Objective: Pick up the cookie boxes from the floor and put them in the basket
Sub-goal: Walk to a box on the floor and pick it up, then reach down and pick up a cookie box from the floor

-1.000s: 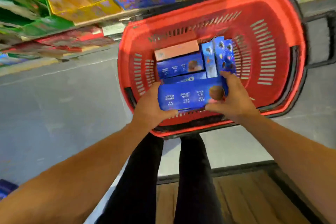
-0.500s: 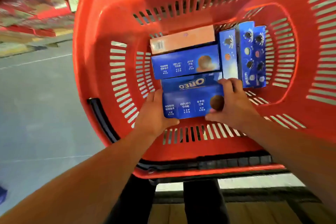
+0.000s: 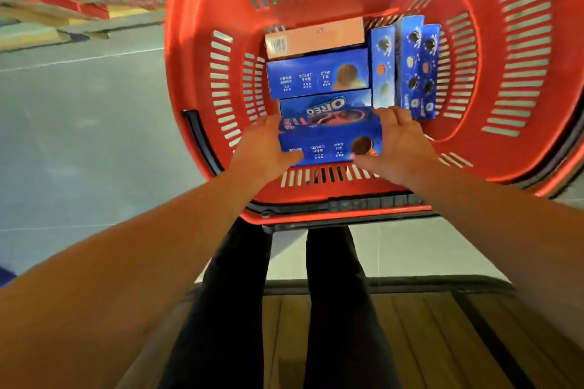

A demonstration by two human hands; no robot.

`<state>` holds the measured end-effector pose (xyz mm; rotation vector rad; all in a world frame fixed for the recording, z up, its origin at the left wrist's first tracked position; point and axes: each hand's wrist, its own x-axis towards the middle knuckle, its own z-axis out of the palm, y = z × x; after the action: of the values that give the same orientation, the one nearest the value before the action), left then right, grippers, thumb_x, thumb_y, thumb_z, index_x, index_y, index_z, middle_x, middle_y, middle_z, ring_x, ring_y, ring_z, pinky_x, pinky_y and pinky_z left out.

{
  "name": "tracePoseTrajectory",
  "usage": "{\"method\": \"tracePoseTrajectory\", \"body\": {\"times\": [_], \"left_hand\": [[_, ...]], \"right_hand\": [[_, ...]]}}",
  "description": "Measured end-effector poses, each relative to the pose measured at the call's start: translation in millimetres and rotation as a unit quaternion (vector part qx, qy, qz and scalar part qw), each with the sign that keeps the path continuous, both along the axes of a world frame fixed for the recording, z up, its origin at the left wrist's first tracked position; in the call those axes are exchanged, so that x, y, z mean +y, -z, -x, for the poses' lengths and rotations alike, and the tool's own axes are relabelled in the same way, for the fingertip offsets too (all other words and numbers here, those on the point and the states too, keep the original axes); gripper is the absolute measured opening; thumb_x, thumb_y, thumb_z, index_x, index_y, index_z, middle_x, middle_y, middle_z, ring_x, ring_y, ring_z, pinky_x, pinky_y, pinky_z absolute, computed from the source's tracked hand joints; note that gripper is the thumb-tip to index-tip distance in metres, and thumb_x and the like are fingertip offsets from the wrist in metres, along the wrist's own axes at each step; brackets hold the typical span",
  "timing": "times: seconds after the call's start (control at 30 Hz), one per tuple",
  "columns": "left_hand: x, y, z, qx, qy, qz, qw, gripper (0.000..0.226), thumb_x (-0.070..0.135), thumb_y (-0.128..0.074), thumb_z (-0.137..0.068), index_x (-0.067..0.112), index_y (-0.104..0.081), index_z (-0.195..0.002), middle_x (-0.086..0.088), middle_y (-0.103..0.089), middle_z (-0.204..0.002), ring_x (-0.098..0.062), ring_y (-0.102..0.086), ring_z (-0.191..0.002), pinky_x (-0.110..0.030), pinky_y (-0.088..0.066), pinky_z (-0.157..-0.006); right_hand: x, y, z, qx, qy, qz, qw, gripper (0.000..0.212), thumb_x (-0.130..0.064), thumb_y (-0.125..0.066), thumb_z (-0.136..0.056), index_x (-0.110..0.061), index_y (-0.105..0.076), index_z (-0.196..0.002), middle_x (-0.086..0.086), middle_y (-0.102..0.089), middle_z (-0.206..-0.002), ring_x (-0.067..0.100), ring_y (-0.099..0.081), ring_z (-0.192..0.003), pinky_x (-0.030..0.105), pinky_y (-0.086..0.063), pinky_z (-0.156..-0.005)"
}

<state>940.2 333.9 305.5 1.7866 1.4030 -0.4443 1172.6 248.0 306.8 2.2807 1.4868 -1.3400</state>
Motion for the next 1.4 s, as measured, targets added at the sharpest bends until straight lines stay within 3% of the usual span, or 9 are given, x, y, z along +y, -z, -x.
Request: {"method": "tracePoseTrajectory", "body": {"times": [0.3, 0.43, 0.5, 0.57, 0.73, 0.8, 0.9, 1.1, 1.4], "left_hand": [[-5, -208, 15, -0.034, -0.071, -0.051, 0.996, 0.058, 0.037, -0.069, -0.08, 0.015, -0.052, -0.131, -0.008, -0.061, -0.127, -0.027, -0.057, -0.116, -0.034, -0.044, -0.097], [-36, -290, 39, -0.039, -0.12, -0.072, 0.989, 0.054, 0.038, -0.07, -0.08, 0.016, -0.055, -0.126, -0.01, -0.062, -0.123, -0.027, -0.058, -0.112, -0.036, -0.047, -0.093], [-53, -318, 56, -0.072, -0.175, -0.083, 0.978, 0.051, 0.033, -0.074, -0.076, 0.013, -0.059, -0.121, -0.012, -0.065, -0.118, -0.028, -0.062, -0.106, -0.036, -0.05, -0.088], [-73, -343, 86, -0.1, -0.246, -0.112, 0.958, 0.052, 0.03, -0.079, -0.073, 0.008, -0.062, -0.118, -0.017, -0.066, -0.115, -0.03, -0.062, -0.104, -0.03, -0.043, -0.088], [-117, -369, 171, -0.058, -0.348, -0.112, 0.929, 0.071, 0.042, -0.075, -0.075, 0.013, -0.05, -0.136, -0.01, -0.054, -0.137, -0.025, -0.049, -0.127, -0.021, -0.03, -0.1], [-136, -376, 214, -0.055, -0.386, -0.126, 0.912, 0.072, 0.043, -0.074, -0.077, 0.015, -0.048, -0.138, -0.009, -0.052, -0.139, -0.024, -0.048, -0.127, -0.018, -0.029, -0.096], [-170, -389, 288, -0.031, -0.451, -0.148, 0.88, 0.074, 0.045, -0.072, -0.079, 0.018, -0.043, -0.142, -0.006, -0.048, -0.144, -0.023, -0.045, -0.131, -0.026, -0.03, -0.103], [-240, -406, 420, -0.006, -0.568, -0.155, 0.808, 0.076, 0.046, -0.068, -0.082, 0.017, -0.037, -0.146, -0.002, -0.04, -0.15, -0.018, -0.04, -0.134, -0.022, -0.026, -0.105], [-307, -426, 574, 0.06, -0.732, -0.187, 0.652, 0.077, 0.049, -0.068, -0.08, 0.023, -0.036, -0.145, -0.001, -0.04, -0.15, -0.022, -0.04, -0.134, -0.032, -0.032, -0.107]], "right_hand": [[11, -200, 31, 0.005, -0.042, -0.074, 0.996, 0.081, -0.038, -0.068, -0.078, -0.004, -0.034, -0.144, 0.017, -0.039, -0.141, 0.038, -0.041, -0.127, 0.048, -0.037, -0.106], [17, -276, 65, 0.012, -0.106, -0.112, 0.988, 0.082, -0.037, -0.074, -0.076, -0.005, -0.038, -0.142, 0.017, -0.041, -0.141, 0.037, -0.04, -0.129, 0.046, -0.034, -0.108], [20, -306, 86, 0.01, -0.134, -0.131, 0.982, 0.08, -0.038, -0.077, -0.074, -0.005, -0.042, -0.139, 0.017, -0.044, -0.138, 0.036, -0.041, -0.127, 0.044, -0.035, -0.107], [18, -331, 120, 0.014, -0.19, -0.148, 0.97, 0.079, -0.038, -0.077, -0.073, -0.004, -0.045, -0.136, 0.018, -0.048, -0.134, 0.036, -0.042, -0.126, 0.045, -0.034, -0.106], [10, -362, 212, -0.001, -0.355, -0.166, 0.92, 0.08, -0.043, -0.078, -0.066, -0.008, -0.048, -0.131, 0.012, -0.049, -0.131, 0.034, -0.045, -0.121, 0.04, -0.038, -0.102], [8, -369, 255, -0.009, -0.423, -0.171, 0.89, 0.087, -0.049, -0.078, -0.066, -0.008, -0.045, -0.136, 0.012, -0.048, -0.135, 0.032, -0.044, -0.125, 0.04, -0.035, -0.106], [10, -378, 333, 0.0, -0.508, -0.19, 0.84, 0.09, -0.054, -0.073, -0.068, -0.009, -0.042, -0.14, 0.013, -0.046, -0.14, 0.031, -0.041, -0.13, 0.038, -0.032, -0.111], [2, -401, 495, 0.017, -0.599, -0.203, 0.774, 0.092, -0.057, -0.069, -0.072, -0.015, -0.034, -0.146, 0.011, -0.034, -0.15, 0.031, -0.033, -0.137, 0.038, -0.029, -0.114], [-17, -433, 717, 0.05, -0.733, -0.241, 0.634, 0.085, -0.053, -0.07, -0.073, -0.014, -0.038, -0.142, 0.008, -0.037, -0.147, 0.03, -0.034, -0.135, 0.036, -0.028, -0.113]]}}
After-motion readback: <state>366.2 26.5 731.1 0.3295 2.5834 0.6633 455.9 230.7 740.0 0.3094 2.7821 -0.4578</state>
